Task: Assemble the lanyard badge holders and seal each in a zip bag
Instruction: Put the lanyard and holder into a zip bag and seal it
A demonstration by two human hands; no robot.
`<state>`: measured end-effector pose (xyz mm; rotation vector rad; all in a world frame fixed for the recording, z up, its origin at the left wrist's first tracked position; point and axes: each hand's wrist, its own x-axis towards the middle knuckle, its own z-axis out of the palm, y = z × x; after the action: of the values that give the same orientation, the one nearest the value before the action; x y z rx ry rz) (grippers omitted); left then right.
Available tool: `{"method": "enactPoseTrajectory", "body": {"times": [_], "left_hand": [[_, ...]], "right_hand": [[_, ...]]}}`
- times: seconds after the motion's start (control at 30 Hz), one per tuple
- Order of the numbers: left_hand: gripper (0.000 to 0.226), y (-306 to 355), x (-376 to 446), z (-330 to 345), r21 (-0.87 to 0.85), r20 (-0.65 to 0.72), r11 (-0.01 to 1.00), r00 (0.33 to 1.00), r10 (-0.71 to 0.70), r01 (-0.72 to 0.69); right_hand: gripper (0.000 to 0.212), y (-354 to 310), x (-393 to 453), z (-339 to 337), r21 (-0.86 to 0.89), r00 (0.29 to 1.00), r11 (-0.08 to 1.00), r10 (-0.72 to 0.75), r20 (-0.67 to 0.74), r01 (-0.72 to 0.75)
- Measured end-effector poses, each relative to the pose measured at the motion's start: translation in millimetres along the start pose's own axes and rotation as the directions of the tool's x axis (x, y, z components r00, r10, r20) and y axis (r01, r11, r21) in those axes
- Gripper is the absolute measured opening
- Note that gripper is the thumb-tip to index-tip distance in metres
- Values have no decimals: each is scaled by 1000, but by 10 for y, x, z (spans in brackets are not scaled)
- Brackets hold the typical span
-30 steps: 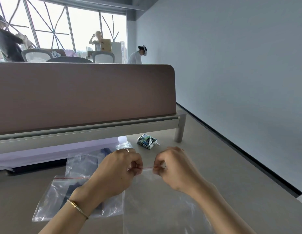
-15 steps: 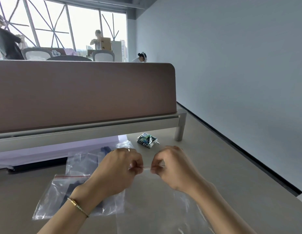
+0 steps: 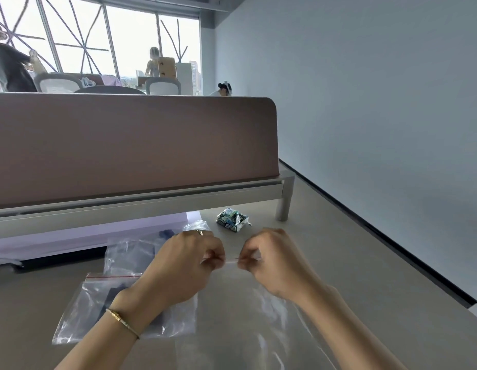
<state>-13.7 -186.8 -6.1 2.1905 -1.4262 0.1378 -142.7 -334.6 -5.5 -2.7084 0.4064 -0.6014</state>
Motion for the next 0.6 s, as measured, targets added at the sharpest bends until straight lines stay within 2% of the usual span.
{"method": "enactPoseTrajectory", "body": {"times": [0.17, 0.37, 0.5, 0.6], "left_hand": [[5, 78, -36, 48, 16, 20, 999, 999, 48, -48], [10, 17, 2, 27, -10, -45, 1000, 999, 3, -4], [12, 24, 10, -2, -28, -58, 1000, 998, -2, 0], [14, -26, 24, -12, -29, -69, 1000, 998, -11, 9]], "right_hand": [[8, -22, -6, 113, -25, 1000, 1000, -2, -3, 2], [3, 12, 9, 15, 37, 1000, 999, 12, -29, -11], [9, 0, 9, -14, 62, 997, 998, 27, -66, -23], [6, 31, 12, -11, 131, 996, 990, 55, -72, -45]]}}
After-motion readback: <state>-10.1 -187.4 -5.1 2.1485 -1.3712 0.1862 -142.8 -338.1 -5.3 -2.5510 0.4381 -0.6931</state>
